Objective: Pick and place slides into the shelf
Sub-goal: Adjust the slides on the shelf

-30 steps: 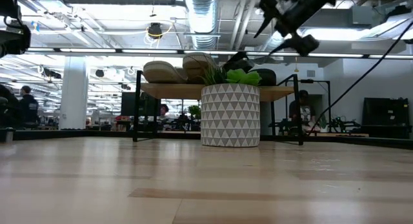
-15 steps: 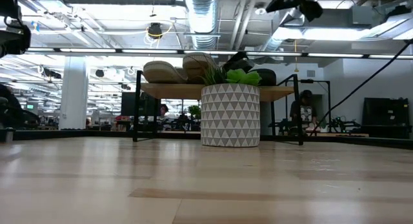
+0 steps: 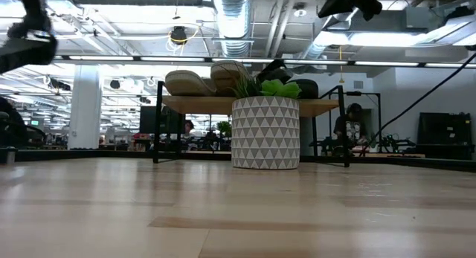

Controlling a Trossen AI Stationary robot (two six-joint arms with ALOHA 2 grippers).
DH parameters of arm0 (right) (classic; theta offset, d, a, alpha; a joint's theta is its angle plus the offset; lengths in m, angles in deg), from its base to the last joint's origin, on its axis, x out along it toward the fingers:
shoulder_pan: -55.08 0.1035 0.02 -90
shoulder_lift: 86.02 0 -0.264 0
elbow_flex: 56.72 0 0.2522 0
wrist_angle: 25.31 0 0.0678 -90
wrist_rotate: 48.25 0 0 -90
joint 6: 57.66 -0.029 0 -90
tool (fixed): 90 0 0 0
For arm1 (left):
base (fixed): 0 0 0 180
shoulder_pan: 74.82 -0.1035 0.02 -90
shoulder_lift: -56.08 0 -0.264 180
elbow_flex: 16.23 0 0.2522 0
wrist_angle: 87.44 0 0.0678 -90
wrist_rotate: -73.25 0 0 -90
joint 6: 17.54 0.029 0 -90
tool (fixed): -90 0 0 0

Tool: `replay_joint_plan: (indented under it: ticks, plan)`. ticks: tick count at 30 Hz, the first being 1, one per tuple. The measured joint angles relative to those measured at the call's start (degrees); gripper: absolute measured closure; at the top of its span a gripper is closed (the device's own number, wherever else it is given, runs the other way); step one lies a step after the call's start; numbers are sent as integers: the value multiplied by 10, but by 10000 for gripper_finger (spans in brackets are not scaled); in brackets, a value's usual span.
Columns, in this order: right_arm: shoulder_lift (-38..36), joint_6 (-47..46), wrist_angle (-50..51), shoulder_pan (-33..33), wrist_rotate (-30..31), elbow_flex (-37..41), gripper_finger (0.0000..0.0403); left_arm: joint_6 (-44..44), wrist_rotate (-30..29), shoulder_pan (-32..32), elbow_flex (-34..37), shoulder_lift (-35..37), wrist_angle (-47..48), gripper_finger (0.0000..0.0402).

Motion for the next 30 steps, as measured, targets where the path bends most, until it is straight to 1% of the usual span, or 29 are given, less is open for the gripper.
replay_joint_plan:
  ticks: [2, 3, 4, 5, 7, 10, 12, 14, 16, 17, 19, 21, 24, 27, 30]
  plan:
    - [0, 15, 0, -12, 0, 0, 402, 54, 1, 52, -33, 0, -7, 401]
    - [0, 20, 0, -17, 0, 0, 402, 64, 6, 50, -48, 0, -9, 401]
    - [0, 26, 0, -22, -1, 0, 402, 69, -4, 41, -57, -1, -5, 401]
    - [0, 32, -1, -25, -1, 0, 402, 70, -4, 46, -64, 0, -3, 401]
    - [0, 45, 0, -31, -3, 0, 402, 64, -3, 46, -65, -1, 9, 401]
    - [0, 49, -1, -41, -18, 0, 402, 31, 0, 49, -38, -1, 14, 401]
    - [0, 49, -1, -45, -30, 0, 402, 1, 0, 47, -2, -1, 5, 401]
    - [0, 49, -5, -47, -41, 0, 403, -26, 0, 35, 44, -7, -25, 401]
    - [1, 49, -5, -46, -49, 0, 403, -26, 1, 8, 93, -21, -89, 401]
    - [3, 49, -5, -46, -51, 0, 403, -12, 0, -10, 114, -32, -133, 401]
    - [5, 50, -4, -46, -61, 0, 403, 42, 1, -47, 146, -62, -224, 401]
    - [5, 50, -5, -46, -65, 0, 403, 102, 4, -83, 154, -94, -314, 401]
    - [5, 48, -5, -40, -73, 0, 403, 183, 17, -109, 141, -145, -416, 401]
    - [5, 48, -5, -24, -86, 0, 403, 256, 23, -104, 107, -204, -498, 401]
    - [5, 49, -5, -5, -93, 0, 403, 314, 34, -85, 50, -273, -561, 401]
